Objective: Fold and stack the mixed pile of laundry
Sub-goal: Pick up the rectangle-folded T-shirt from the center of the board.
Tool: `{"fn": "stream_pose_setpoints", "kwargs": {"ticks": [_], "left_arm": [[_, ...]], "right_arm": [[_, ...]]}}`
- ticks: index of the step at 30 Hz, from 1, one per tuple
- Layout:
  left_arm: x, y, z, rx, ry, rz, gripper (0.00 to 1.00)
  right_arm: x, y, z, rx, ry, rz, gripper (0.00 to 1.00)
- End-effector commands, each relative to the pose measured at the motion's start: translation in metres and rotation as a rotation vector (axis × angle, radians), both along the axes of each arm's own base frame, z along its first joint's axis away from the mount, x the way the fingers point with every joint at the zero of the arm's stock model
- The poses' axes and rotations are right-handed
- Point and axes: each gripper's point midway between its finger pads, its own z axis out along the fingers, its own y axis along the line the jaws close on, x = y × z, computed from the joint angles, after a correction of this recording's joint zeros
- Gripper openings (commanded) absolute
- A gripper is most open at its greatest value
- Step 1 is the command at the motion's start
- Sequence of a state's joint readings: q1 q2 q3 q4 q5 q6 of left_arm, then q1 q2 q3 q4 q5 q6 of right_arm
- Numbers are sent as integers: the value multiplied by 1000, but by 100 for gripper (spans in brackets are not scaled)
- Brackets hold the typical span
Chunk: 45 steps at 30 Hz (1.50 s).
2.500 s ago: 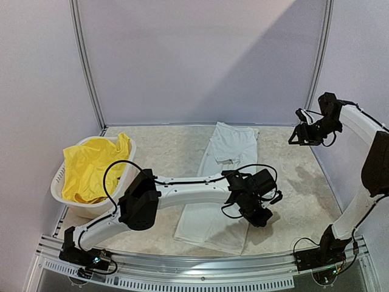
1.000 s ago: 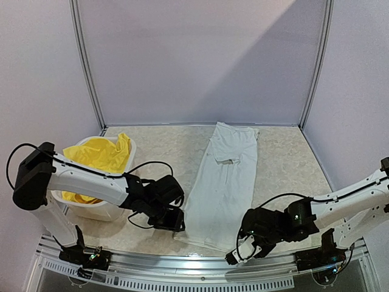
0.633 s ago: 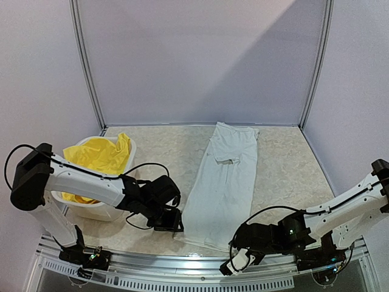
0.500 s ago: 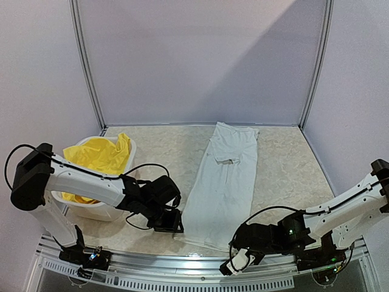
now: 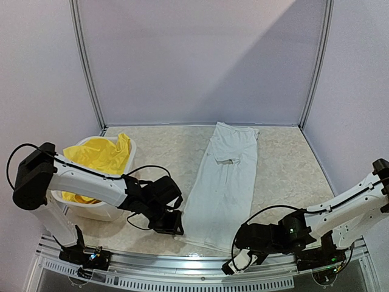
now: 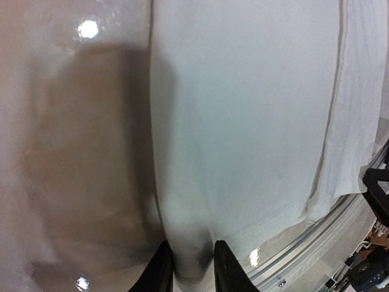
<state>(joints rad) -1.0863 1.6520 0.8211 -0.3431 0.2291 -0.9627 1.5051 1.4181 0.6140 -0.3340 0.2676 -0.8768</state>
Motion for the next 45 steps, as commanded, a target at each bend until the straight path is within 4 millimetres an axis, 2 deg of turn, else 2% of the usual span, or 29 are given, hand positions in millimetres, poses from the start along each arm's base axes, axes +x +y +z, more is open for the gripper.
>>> {"fn": "stream_pose_setpoints", "kwargs": {"ticks": [1, 10, 13, 17, 22, 26, 32, 36, 41, 45], "left_arm": [[-15, 19, -23, 100, 62, -11, 22], [-16, 19, -25, 99, 67, -17, 8], [-16, 18, -25, 92, 65, -19, 1], [-14, 13, -22, 71, 57, -20, 0], [-8, 5, -9, 44, 28, -29, 0], [2, -4, 10, 18, -21, -48, 0], [25, -21, 42, 5, -108, -84, 0], [49, -34, 62, -8, -170, -86, 0], [95, -46, 90, -30, -273, -56, 0], [137, -56, 112, -38, -361, -29, 0]], "right_arm": [[-10, -33, -25, -159, 56, -8, 39], [-9, -37, -30, -190, 57, -20, 26], [-9, -37, -31, -196, 59, -20, 16], [-7, -36, -29, -198, 55, -27, 4], [-4, -39, -14, -178, 59, -54, 0], [2, -42, 9, -114, 34, -83, 0], [37, -54, 35, -48, -12, -200, 0], [68, -62, 58, 10, -66, -283, 0], [121, -65, 110, 169, -137, -413, 0], [158, -69, 139, 276, -194, -500, 0]]}}
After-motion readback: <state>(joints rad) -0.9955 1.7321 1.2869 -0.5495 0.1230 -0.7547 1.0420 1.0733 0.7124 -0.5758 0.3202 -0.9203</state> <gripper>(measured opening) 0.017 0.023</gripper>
